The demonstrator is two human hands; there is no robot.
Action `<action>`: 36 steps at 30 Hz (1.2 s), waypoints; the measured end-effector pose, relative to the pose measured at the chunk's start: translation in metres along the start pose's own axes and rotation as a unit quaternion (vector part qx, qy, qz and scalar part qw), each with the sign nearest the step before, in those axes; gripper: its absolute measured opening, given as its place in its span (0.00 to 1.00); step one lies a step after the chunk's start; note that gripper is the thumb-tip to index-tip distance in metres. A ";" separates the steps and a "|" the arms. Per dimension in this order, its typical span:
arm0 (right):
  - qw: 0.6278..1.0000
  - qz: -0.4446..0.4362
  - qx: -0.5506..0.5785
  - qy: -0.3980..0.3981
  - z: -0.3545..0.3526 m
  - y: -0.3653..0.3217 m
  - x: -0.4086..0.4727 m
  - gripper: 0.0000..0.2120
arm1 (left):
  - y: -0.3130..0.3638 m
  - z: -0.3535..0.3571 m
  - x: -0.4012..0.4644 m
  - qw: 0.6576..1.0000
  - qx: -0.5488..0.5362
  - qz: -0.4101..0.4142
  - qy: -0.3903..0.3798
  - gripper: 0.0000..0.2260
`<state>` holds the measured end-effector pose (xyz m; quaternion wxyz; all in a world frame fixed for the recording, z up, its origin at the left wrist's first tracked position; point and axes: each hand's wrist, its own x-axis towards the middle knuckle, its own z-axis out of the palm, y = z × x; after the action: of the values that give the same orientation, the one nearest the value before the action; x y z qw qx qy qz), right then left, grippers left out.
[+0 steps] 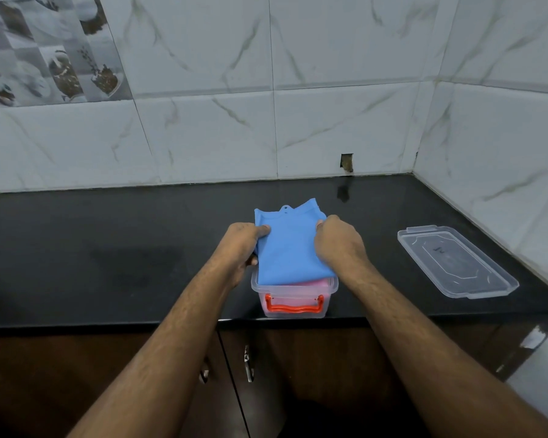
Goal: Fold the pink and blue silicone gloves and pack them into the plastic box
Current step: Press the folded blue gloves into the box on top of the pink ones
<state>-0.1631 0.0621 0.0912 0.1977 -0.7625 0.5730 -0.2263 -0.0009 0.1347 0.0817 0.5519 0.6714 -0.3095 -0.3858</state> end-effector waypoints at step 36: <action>0.973 -0.049 -0.169 0.150 0.029 0.001 -0.015 0.24 | -0.002 0.028 0.004 0.916 0.343 0.192 0.081 0.20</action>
<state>-0.1504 0.0775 0.0649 -0.0330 -0.7693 0.5882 -0.2473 -0.0228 0.1175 0.0768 0.3745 0.7763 -0.4996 -0.0871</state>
